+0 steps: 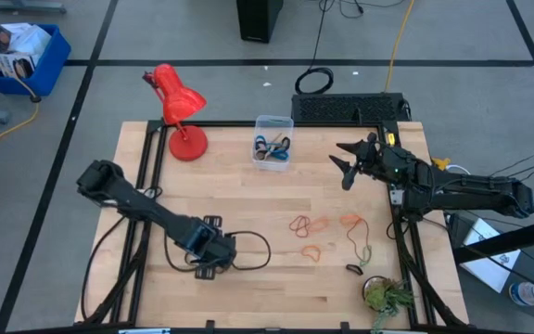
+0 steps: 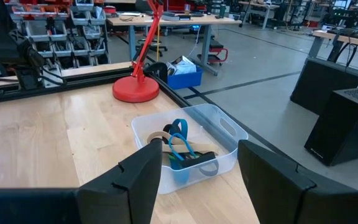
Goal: Pick and place rubber bands into bin
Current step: Put the black rubber band into the transparent bin
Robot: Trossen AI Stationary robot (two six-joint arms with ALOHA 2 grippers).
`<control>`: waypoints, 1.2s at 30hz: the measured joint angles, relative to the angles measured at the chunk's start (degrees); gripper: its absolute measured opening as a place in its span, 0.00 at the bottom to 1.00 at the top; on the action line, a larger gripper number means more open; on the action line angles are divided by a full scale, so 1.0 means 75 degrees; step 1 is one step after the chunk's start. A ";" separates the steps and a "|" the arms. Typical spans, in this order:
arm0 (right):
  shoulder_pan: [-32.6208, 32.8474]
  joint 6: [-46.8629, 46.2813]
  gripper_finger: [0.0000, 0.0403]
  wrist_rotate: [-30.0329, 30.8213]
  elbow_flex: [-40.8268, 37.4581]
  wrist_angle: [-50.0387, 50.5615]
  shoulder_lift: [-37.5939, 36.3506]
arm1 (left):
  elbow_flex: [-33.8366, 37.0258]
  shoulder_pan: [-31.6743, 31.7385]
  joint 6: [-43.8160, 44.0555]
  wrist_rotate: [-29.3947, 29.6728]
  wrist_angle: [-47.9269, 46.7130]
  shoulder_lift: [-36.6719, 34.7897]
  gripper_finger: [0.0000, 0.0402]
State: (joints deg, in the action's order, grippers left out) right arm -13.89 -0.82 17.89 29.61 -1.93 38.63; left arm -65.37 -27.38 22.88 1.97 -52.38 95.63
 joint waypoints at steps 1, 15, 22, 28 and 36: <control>-0.0001 0.0000 0.52 0.0000 0.0000 0.0000 0.0001 | 0.0176 0.0000 0.0012 -0.0052 0.0199 0.0003 0.50; 0.0000 -0.0003 0.52 0.0000 0.0000 0.0000 0.0001 | 0.1877 0.0052 0.0301 -0.0607 0.1812 -0.0006 0.50; -0.0001 -0.0003 0.52 0.0000 0.0000 0.0001 0.0003 | 0.1985 0.0149 0.0363 -0.0657 0.1883 -0.0031 0.43; 0.0000 -0.0003 0.52 0.0000 0.0000 0.0002 0.0002 | 0.2006 0.0247 0.0342 -0.0429 0.2045 -0.0025 0.24; 0.0000 -0.0003 0.52 0.0000 0.0000 0.0003 0.0001 | 0.2008 0.0350 0.0039 -0.0468 0.2154 -0.0017 0.03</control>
State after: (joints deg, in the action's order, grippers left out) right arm -13.88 -0.84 17.89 29.61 -1.91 38.64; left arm -50.30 -24.75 23.17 -1.54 -36.23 95.50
